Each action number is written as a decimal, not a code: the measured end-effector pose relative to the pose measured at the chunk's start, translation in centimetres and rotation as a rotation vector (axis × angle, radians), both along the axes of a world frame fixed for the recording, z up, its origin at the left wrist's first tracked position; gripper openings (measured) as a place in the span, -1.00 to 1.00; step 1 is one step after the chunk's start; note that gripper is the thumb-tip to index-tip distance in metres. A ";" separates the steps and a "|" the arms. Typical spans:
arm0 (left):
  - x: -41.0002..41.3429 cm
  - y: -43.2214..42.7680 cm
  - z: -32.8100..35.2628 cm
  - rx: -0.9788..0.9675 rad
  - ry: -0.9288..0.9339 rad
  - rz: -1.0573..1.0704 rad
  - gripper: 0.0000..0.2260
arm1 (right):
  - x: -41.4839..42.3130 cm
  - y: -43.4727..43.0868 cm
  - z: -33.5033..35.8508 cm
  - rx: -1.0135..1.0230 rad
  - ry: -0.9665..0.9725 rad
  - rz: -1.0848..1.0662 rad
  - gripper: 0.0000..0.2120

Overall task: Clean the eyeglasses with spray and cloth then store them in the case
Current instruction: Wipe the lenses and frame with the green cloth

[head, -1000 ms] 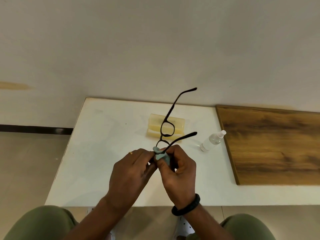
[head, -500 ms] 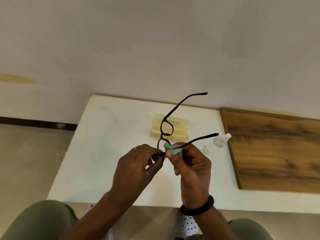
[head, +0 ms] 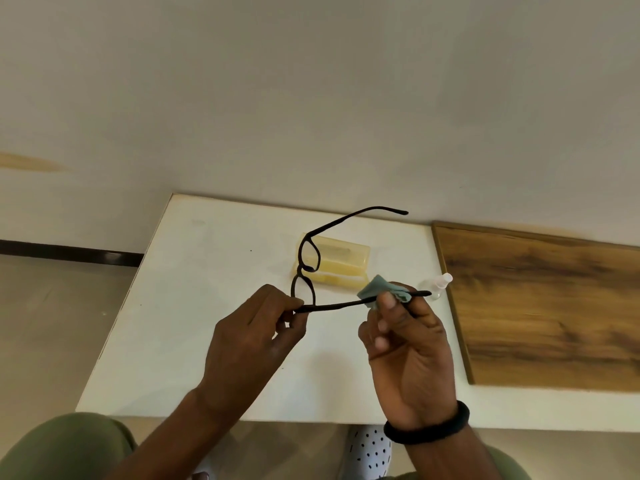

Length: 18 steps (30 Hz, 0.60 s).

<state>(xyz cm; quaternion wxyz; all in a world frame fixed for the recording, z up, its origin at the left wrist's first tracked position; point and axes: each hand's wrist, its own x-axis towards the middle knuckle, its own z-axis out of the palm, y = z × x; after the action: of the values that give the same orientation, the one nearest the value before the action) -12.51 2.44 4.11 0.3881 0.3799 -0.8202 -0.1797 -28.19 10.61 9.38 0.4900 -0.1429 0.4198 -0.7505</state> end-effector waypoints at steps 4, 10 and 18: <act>-0.1 0.0 0.0 -0.021 -0.012 -0.010 -0.95 | -0.8 0.2 0.2 -0.011 -0.167 0.020 -0.66; -0.1 -0.1 -0.1 -0.003 -0.021 -0.015 -0.90 | -1.8 0.2 0.3 -0.022 -0.333 0.009 -0.71; 0.5 -0.5 -0.3 0.063 0.078 0.035 -0.92 | -3.6 0.4 -0.4 -0.096 -0.340 0.010 -0.85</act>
<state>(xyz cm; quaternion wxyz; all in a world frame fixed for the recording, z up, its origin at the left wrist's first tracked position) -11.99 1.89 3.82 0.4108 0.3990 -0.7916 -0.2133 -31.80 10.97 8.98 0.5505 -0.0393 0.2937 -0.7805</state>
